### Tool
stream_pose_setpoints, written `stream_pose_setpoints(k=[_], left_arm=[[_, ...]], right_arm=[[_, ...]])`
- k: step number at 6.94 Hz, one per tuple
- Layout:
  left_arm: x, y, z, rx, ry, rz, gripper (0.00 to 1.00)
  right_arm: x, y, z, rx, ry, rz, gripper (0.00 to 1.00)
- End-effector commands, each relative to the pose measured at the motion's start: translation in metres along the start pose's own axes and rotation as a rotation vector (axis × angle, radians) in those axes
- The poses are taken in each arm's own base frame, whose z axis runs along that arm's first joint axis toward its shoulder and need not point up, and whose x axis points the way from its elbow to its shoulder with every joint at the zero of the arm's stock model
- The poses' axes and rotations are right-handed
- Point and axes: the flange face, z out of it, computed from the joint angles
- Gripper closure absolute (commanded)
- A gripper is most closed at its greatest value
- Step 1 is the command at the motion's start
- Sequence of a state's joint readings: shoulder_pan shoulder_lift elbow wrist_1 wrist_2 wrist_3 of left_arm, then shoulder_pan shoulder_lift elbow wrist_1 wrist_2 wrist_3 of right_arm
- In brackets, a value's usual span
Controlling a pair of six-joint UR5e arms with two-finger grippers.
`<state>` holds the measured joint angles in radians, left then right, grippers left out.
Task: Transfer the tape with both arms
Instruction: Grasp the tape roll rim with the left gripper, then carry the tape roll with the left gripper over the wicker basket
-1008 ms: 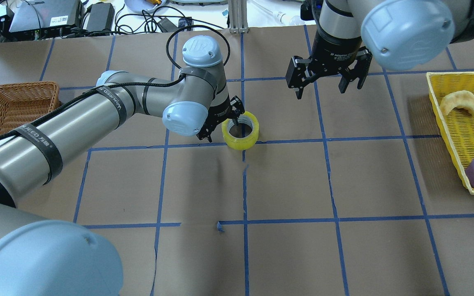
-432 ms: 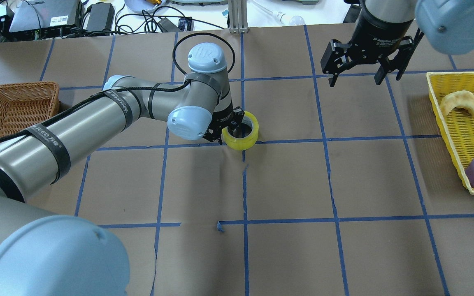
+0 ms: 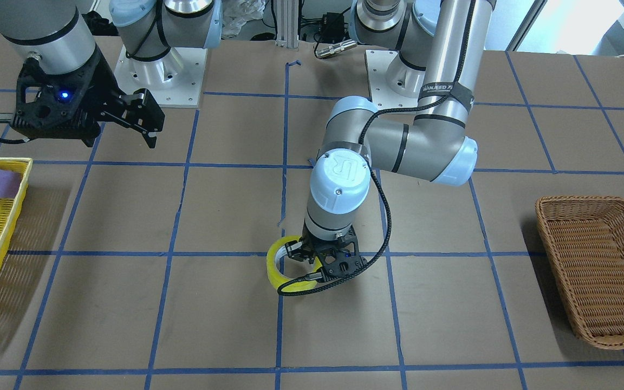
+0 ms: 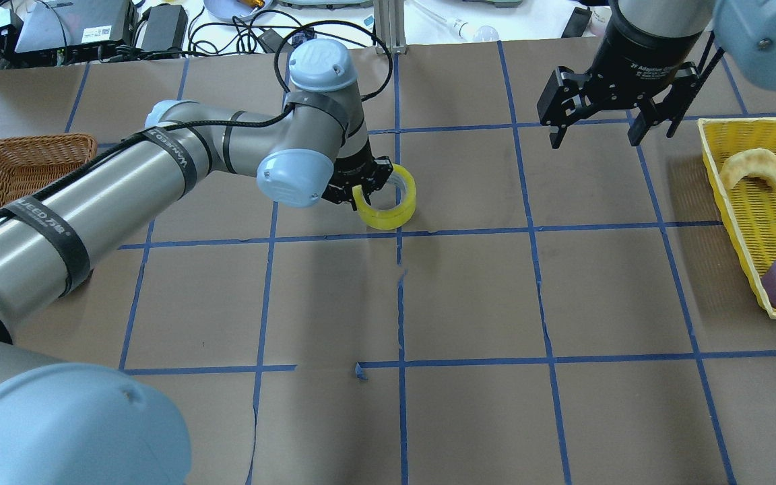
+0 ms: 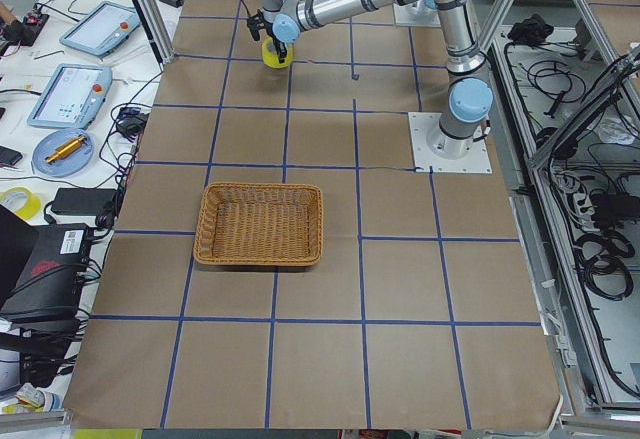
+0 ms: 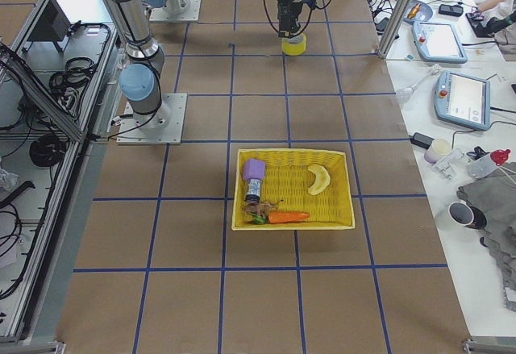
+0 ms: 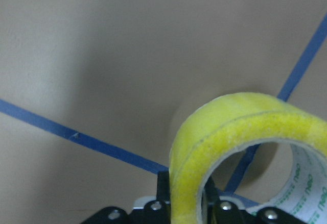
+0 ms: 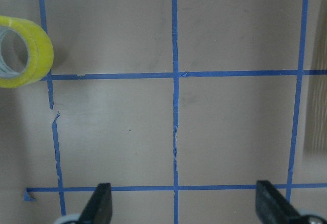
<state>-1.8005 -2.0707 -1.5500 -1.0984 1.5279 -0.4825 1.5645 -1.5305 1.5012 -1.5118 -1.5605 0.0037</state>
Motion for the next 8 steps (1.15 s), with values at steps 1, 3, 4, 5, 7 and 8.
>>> stream_pose_setpoints(k=[1, 3, 4, 5, 7, 8], left_arm=[[-0.095, -0.063, -0.060, -0.026, -0.006, 0.259, 1.00], [-0.222, -0.106, -0.095, -0.028, -0.132, 0.417, 1.00], [-0.279, -0.117, -0.100, -0.043, -0.160, 0.428, 1.00], [-0.358, -0.133, -0.102, -0.055, -0.161, 0.389, 1.00], [-0.464, -0.158, -0.097, 0.019, -0.178, 0.703, 1.00], [-0.511, -0.170, -0.087, 0.073, -0.188, 0.737, 1.00]], right_arm=[[0.000, 0.003, -0.002, -0.002, 0.006, -0.001, 0.00], [0.001, 0.003, -0.002, -0.001, 0.007, -0.008, 0.00], [0.000, 0.003, -0.001, -0.004, 0.006, -0.010, 0.00], [0.001, 0.003, -0.001, -0.006, 0.007, -0.008, 0.00], [0.001, 0.003, -0.001, -0.004, 0.007, -0.012, 0.00], [0.002, 0.003, -0.001, -0.006, 0.009, -0.013, 0.00]])
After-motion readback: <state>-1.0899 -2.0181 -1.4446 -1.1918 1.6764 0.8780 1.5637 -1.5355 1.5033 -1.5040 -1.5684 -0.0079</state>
